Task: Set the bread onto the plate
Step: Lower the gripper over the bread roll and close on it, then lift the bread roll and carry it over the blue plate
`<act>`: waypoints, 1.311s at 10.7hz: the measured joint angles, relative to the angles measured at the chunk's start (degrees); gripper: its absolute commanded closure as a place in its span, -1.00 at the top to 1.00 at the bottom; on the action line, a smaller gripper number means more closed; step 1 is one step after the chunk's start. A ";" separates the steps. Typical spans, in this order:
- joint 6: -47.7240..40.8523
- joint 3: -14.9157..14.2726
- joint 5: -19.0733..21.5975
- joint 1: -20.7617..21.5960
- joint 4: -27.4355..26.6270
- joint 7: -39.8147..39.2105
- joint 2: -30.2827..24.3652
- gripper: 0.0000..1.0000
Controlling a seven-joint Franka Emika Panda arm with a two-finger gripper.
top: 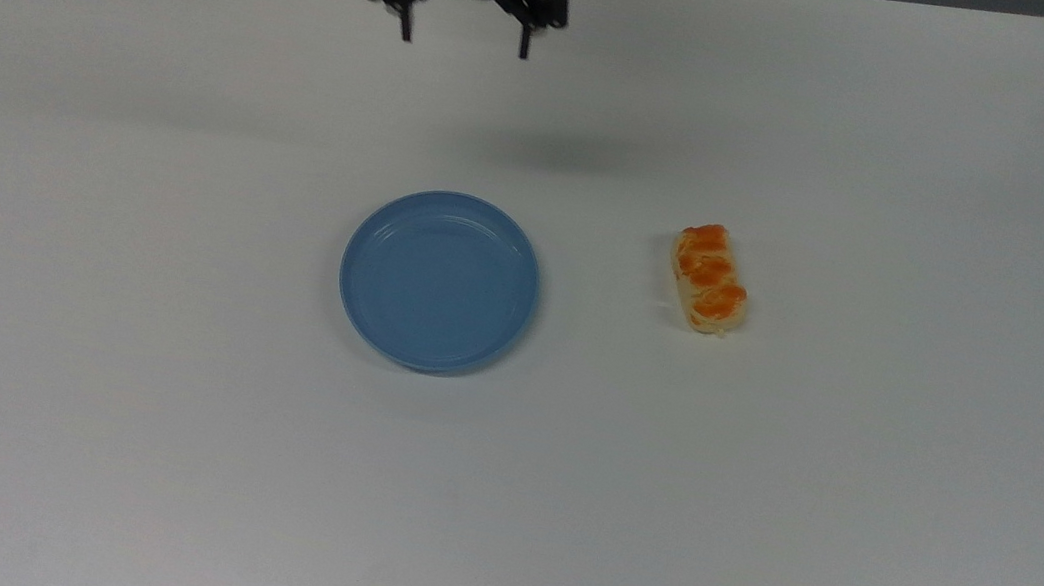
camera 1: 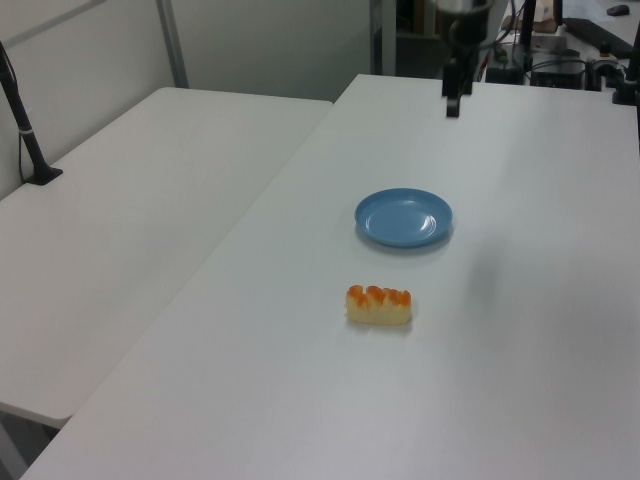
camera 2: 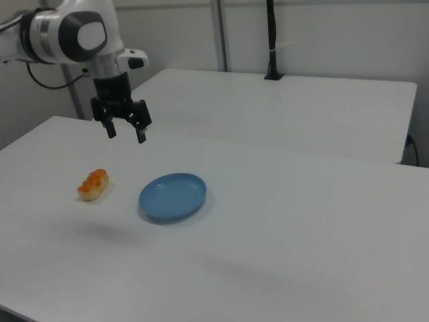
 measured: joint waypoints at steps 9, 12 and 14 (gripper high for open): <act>17.72 1.59 0.72 18.13 -0.36 24.56 17.60 1.00; 23.97 1.72 0.54 19.85 -0.31 26.95 22.24 1.00; 25.54 1.70 -1.55 19.84 -0.24 26.95 23.56 0.41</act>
